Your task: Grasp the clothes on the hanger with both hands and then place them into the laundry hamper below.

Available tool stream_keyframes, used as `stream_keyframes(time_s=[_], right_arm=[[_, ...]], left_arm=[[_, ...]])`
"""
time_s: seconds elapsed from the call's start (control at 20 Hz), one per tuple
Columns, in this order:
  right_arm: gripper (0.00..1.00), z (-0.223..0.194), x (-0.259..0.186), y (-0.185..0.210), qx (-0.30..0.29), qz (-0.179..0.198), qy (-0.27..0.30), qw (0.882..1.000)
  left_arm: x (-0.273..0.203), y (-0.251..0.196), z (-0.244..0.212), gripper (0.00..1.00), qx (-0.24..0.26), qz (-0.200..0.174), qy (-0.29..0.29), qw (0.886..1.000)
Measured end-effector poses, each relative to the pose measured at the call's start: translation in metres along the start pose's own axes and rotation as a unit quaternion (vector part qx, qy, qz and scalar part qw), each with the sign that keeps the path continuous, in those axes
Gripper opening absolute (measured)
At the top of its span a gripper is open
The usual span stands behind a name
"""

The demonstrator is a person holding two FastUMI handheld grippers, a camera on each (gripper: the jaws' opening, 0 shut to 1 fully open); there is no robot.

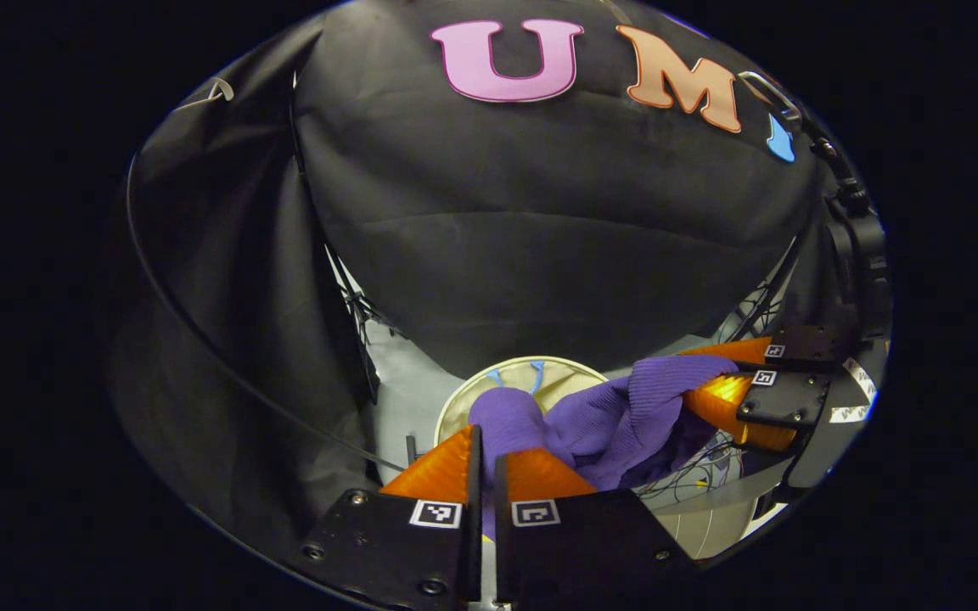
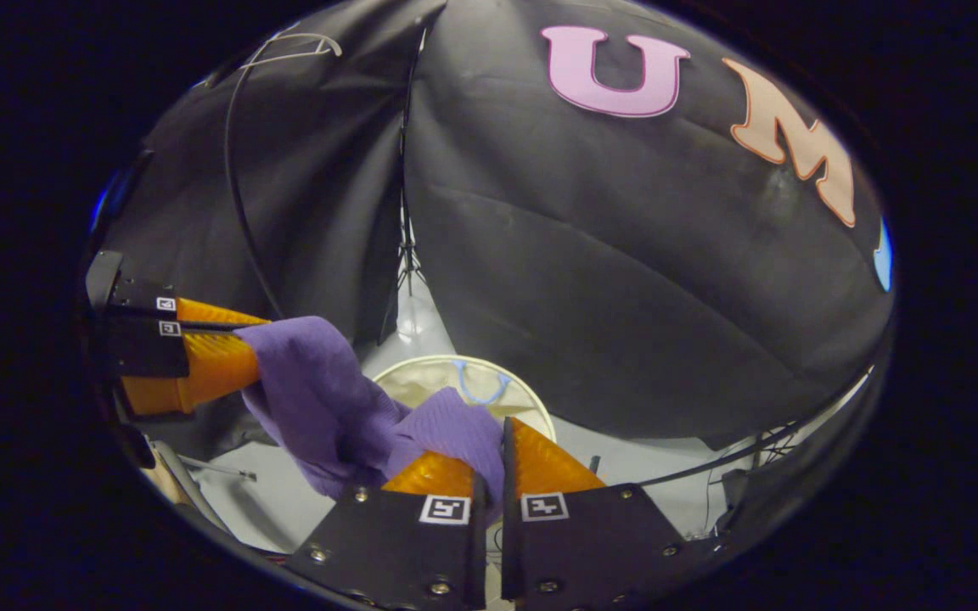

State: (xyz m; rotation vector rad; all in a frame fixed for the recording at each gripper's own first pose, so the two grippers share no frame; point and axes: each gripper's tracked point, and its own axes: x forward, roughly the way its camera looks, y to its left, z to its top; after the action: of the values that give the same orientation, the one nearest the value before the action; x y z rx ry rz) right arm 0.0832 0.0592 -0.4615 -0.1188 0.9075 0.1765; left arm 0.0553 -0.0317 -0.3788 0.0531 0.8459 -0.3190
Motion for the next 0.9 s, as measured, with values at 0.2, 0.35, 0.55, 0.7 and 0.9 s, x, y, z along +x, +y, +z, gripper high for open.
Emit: stream_keyframes(time_s=[0.2, 0.35, 0.55, 0.7, 0.9], right_arm=[[0.08, -0.028, -0.003, 0.006, -0.012, 0.018, 0.037, 0.999], [0.20, -0.028, 0.001, 0.003, -0.009, 0.017, 0.029, 0.999], [0.20, -0.017, -0.013, -0.005, -0.004, 0.007, 0.008, 1.000], [0.20, 0.005, -0.028, -0.019, 0.011, -0.004, -0.023, 1.000], [0.20, 0.050, -0.058, -0.041, 0.037, -0.028, -0.087, 0.995]], left_arm=[[0.000, 0.001, 0.001, 0.13, -0.002, 0.005, -0.004, 1.000], [-0.002, 0.002, 0.002, 0.16, -0.009, 0.012, -0.006, 1.000], [-0.005, 0.003, 0.009, 0.16, -0.017, 0.017, -0.020, 0.999], [-0.015, 0.006, 0.022, 0.16, -0.023, 0.022, -0.045, 0.998], [-0.042, 0.005, 0.058, 0.16, -0.030, 0.025, -0.095, 0.995]])
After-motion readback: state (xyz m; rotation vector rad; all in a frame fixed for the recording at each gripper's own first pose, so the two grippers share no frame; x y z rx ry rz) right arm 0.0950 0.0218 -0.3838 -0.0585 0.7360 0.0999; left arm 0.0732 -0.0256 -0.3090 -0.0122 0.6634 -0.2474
